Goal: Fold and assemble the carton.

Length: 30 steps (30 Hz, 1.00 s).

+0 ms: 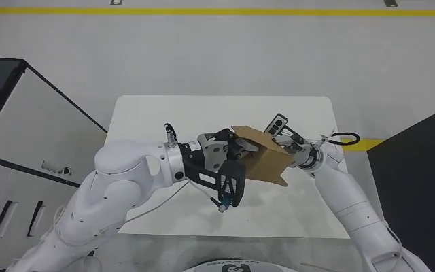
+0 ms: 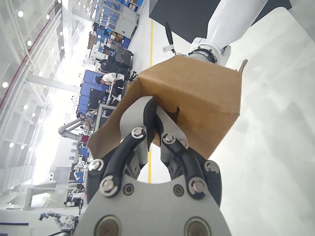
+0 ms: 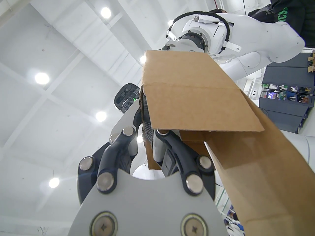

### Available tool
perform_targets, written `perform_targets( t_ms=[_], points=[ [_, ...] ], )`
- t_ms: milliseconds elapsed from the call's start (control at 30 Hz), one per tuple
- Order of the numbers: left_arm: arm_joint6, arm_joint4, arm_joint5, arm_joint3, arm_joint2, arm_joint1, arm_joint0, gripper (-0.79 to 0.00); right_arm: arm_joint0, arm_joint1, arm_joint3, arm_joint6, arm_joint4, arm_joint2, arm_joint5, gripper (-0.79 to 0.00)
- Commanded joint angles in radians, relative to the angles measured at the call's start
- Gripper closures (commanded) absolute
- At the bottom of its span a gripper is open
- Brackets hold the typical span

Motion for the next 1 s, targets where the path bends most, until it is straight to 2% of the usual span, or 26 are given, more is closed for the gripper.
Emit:
perform_targets(
  t_ms=[0,467,767,967],
  points=[
    [-0.002,-0.003,-0.001,-0.004,-0.007,0.001,0.004,0.000,-0.001,0.000,0.001,0.000,-0.001,0.002,-0.001,0.000],
    [-0.005,0.008,-0.006,-0.006,0.006,0.000,0.004,0.000,-0.003,-0.003,-0.001,0.000,-0.007,0.002,0.002,0.000],
    [-0.032,0.002,-0.012,-0.023,-0.059,0.008,0.029,0.000,-0.005,-0.003,0.011,-0.008,-0.001,0.022,-0.004,0.000],
    [-0.050,0.006,-0.008,-0.029,-0.138,0.017,0.056,0.000,-0.005,-0.002,0.015,-0.016,-0.003,0.038,-0.008,0.000]
  ],
)
